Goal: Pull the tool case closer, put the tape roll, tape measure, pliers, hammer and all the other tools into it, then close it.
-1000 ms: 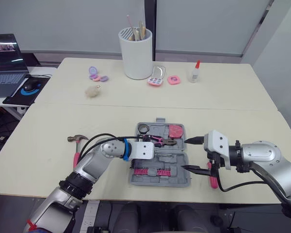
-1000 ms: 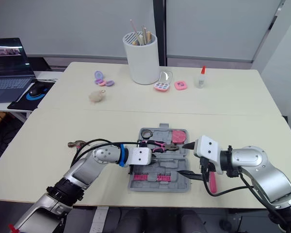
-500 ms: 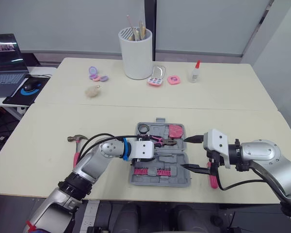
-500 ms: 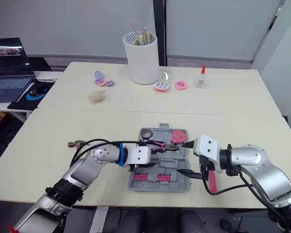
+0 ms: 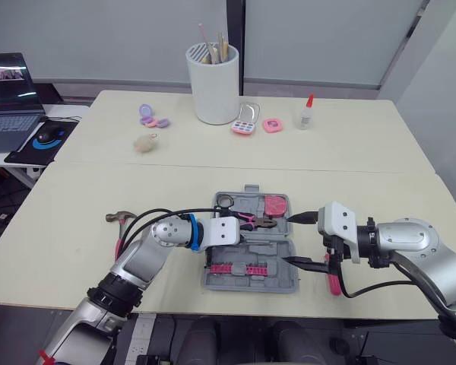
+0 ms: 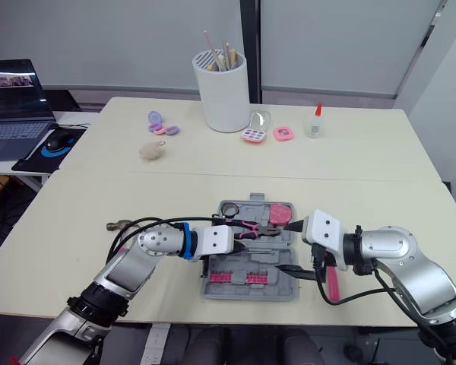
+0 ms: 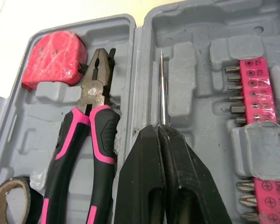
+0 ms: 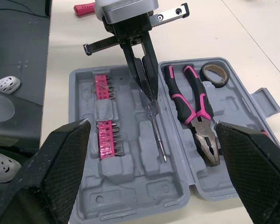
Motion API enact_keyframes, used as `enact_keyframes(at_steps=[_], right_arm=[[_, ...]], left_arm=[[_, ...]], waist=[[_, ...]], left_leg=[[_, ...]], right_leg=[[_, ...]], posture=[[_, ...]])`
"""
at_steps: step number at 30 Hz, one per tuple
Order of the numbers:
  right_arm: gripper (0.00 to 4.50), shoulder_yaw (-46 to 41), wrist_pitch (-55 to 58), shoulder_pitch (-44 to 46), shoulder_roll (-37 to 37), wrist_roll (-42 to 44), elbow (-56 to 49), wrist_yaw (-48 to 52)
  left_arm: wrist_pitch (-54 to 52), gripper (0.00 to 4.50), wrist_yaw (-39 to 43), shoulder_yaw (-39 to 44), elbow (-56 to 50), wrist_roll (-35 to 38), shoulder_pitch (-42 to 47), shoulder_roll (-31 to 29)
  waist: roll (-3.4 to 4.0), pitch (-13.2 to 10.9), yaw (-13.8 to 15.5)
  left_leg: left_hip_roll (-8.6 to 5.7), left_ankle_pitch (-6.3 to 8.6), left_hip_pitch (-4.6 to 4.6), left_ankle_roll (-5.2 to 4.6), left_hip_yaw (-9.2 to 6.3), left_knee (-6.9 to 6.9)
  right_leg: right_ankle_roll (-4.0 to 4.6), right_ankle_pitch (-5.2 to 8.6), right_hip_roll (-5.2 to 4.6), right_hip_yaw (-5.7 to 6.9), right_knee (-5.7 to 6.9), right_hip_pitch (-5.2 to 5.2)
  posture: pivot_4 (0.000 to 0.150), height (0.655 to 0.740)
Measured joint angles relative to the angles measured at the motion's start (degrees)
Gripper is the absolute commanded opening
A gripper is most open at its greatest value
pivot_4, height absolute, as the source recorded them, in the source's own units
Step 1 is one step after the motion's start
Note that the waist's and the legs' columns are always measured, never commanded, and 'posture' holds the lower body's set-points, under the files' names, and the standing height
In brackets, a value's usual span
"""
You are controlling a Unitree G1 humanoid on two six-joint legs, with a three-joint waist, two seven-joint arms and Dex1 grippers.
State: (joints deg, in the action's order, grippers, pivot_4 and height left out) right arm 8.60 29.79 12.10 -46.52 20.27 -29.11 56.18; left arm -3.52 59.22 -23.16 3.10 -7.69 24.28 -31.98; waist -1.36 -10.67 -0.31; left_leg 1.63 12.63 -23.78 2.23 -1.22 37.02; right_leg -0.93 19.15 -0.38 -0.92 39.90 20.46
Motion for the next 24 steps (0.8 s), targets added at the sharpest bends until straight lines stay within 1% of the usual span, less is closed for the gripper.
enact_keyframes(at_steps=[11,18,24], right_arm=[[4.50,-0.01,0.92,-0.41,-0.01,0.02,-0.03,-0.49],[4.50,-0.01,0.98,-0.40,-0.04,0.03,-0.06,-0.69],[4.50,-0.02,0.96,-0.14,-0.04,-0.03,0.39,-0.77]], left_arm=[[1.96,0.05,-1.18,-1.24,5.66,-1.65,1.08,2.71],[2.50,0.05,-1.15,-1.21,6.00,-1.89,1.15,2.94],[1.38,0.05,-1.08,-0.60,4.54,-0.56,0.00,2.56]], waist=[[0.02,0.01,0.07],[0.02,0.01,0.06],[0.02,0.01,0.05]], left_leg=[[-0.03,0.00,0.00,0.00,0.00,0.02],[-0.02,0.00,0.00,0.00,-0.01,0.02],[-0.02,0.00,0.00,0.00,0.00,0.02]], right_leg=[[0.00,0.00,-0.01,0.00,0.01,-0.02],[0.00,0.00,-0.01,0.00,0.01,-0.03],[0.00,0.00,-0.01,0.00,0.00,-0.01]], posture=[[0.150,0.7400],[0.150,0.7400],[0.150,0.7400]])
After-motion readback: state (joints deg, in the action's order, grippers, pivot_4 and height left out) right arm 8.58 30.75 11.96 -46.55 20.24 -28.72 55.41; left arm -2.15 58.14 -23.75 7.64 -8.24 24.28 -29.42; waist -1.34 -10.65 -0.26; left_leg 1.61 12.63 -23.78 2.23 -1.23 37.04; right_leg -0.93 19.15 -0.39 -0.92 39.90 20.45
